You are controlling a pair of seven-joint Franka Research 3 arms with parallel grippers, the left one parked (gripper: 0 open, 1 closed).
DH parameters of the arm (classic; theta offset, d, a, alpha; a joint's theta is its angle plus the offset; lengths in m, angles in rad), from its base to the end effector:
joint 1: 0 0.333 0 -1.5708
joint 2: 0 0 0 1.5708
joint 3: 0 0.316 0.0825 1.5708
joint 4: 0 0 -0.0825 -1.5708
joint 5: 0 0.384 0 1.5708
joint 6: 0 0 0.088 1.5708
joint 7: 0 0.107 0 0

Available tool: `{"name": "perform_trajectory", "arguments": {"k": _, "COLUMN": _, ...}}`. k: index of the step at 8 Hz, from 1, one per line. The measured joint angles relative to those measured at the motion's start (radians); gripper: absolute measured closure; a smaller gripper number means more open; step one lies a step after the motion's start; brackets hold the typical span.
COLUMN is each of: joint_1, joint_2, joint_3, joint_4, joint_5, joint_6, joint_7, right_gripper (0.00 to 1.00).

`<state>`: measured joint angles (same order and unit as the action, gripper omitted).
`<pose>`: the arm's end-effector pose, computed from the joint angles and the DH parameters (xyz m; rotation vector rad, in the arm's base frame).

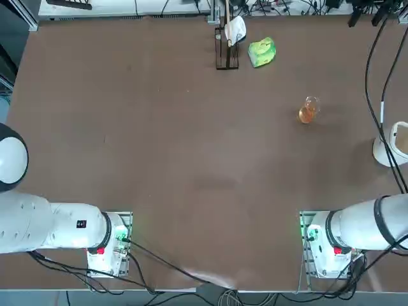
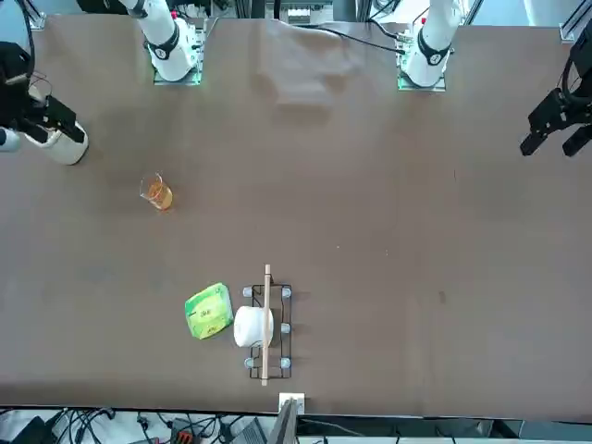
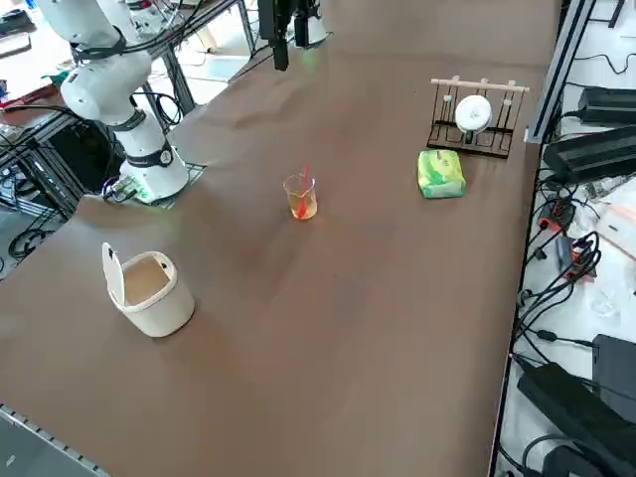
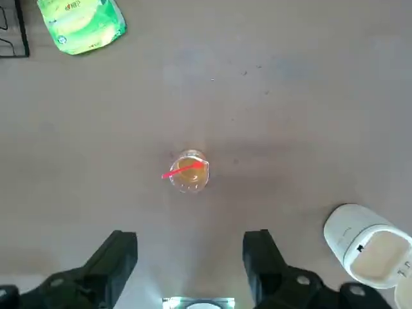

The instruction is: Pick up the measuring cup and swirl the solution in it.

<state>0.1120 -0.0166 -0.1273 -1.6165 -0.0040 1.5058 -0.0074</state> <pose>0.5410 -0.0093 0.6067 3.1373 -0.0123 -0.1480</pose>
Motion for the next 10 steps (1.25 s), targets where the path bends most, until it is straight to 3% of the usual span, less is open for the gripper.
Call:
{"name": "perform_trajectory", "arguments": {"k": 2, "joint_1": 0.005, "joint_2": 0.025, "joint_3": 0.001, "joint_4": -0.019, "joint_5": -0.015, "joint_6": 0.025, "joint_7": 0.000, "right_gripper": 0.00}}
{"name": "perform_trajectory", "arguments": {"k": 8, "joint_1": 0.144, "joint_2": 0.048, "joint_3": 0.007, "joint_4": -0.201, "joint_5": -0.173, "joint_6": 0.138, "joint_7": 0.015, "right_gripper": 0.00}}
{"name": "perform_trajectory", "arguments": {"k": 10, "joint_1": 0.180, "joint_2": 0.050, "joint_3": 0.007, "joint_4": -0.255, "joint_5": -0.213, "joint_6": 0.181, "joint_7": 0.126, "right_gripper": 0.00}}
